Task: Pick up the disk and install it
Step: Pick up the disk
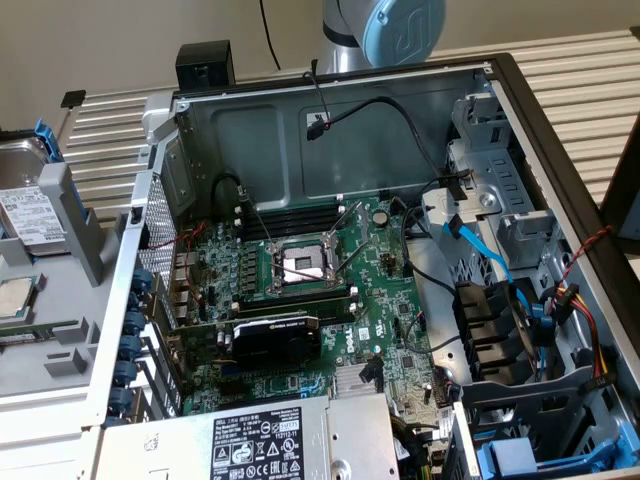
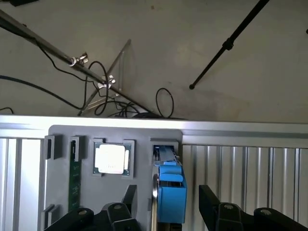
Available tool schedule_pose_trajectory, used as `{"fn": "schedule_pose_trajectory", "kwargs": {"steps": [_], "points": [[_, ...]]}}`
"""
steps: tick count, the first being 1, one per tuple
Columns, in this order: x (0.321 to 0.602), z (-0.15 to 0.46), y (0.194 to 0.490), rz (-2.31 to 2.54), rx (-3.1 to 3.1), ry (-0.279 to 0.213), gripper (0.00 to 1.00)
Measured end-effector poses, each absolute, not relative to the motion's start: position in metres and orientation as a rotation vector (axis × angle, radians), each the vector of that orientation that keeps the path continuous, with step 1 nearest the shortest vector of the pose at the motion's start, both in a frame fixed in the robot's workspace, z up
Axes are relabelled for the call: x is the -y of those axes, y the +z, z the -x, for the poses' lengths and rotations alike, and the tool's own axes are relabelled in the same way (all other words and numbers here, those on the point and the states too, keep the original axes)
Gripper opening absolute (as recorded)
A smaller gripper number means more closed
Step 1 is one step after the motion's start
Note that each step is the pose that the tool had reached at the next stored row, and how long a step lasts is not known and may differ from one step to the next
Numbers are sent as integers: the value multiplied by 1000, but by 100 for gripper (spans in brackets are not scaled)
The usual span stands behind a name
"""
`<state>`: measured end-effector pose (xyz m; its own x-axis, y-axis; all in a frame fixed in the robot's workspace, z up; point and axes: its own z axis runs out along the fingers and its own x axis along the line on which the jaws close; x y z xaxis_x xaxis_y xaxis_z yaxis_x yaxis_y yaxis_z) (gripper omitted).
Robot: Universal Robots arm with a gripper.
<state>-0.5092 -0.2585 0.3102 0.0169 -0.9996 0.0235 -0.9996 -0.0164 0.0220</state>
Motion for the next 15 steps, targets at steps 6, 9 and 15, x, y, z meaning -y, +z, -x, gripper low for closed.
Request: {"fn": "schedule_pose_trajectory", "kwargs": {"steps": [6, 9, 15], "points": [[260, 508, 308, -2220, 2183, -9, 62], [261, 507, 306, -2220, 2184, -22, 62], [266, 505, 302, -2228, 2192, -50, 62]]}}
